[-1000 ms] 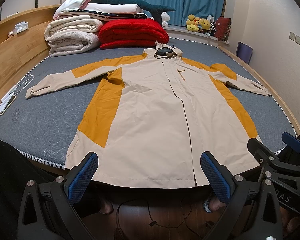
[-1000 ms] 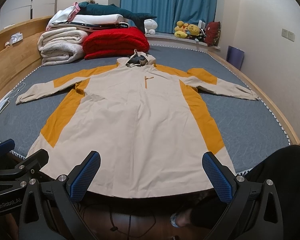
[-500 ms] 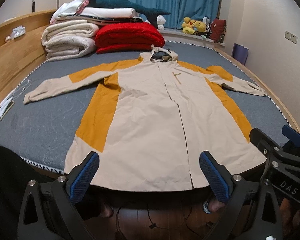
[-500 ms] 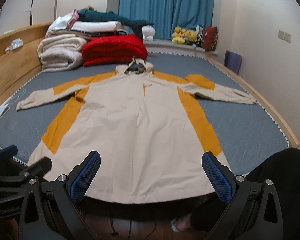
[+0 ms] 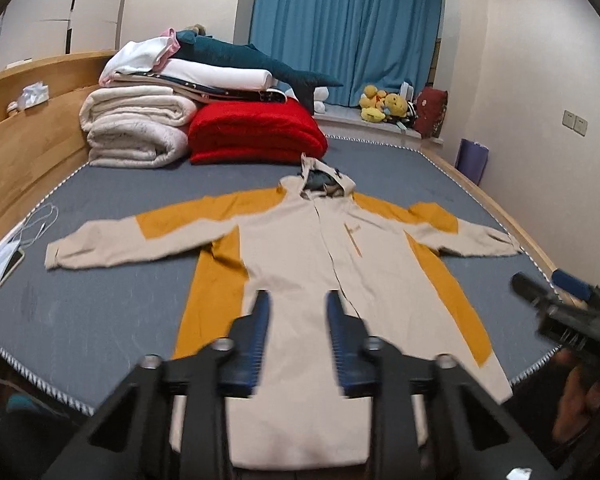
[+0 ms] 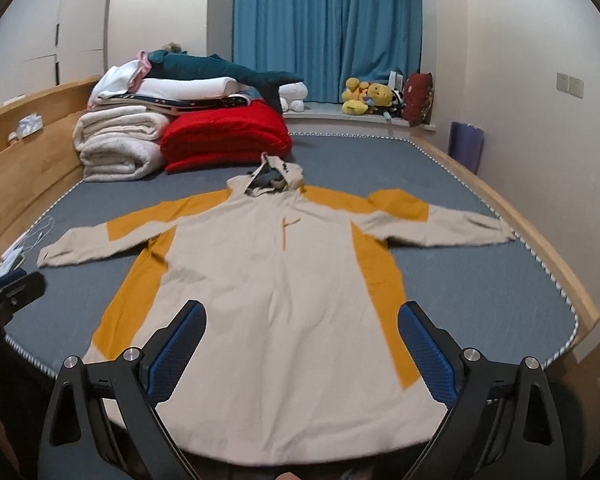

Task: Fold large clothes
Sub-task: 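Move the left tool to the jacket sleeve nearest it and grasp the cuff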

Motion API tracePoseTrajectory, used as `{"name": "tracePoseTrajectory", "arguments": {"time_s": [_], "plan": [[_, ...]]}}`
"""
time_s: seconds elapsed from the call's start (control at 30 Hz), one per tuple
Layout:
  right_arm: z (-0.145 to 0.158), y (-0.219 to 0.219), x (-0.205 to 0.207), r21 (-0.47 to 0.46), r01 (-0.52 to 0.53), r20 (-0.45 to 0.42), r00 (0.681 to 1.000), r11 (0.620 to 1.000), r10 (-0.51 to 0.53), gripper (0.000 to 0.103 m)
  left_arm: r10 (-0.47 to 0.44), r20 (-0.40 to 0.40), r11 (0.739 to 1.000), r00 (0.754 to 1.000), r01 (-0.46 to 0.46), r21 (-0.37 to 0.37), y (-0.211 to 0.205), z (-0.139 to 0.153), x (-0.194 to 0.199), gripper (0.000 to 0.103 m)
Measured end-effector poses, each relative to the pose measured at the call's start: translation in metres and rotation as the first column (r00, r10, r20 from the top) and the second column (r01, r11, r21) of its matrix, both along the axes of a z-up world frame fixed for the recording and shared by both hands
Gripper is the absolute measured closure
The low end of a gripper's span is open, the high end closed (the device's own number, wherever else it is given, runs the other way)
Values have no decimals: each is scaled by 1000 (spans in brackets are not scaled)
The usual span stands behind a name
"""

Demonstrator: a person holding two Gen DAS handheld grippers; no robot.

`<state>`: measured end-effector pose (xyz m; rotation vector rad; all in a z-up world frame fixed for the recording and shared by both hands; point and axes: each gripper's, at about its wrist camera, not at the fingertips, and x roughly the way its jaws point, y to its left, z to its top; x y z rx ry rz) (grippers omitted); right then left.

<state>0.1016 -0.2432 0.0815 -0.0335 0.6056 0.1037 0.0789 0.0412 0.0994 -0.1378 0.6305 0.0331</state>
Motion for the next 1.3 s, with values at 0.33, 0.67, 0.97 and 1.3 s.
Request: {"name": "tracePoseTrajectory", "arguments": {"time_s": [0.33,0.67,0.97,1.3], "plan": [[28,18,124,-47,29,-33,999,998,-31,38,48,-39,998,998,-46,53,91,-20,145,89],[17,62,224,-116,-14,-47,999,993,8,38,229,-151,973,962,-228,28,216,-82,237,88],[-5,100,285,-147,-74,1,997,986,75,38,387,-302,907,871,-419,-46,308,-158,252,80],[-62,109,338,-66,-116,-185,977,991,102,37,504,-437,795,745,-598,-101,395,-215,245,67]]}}
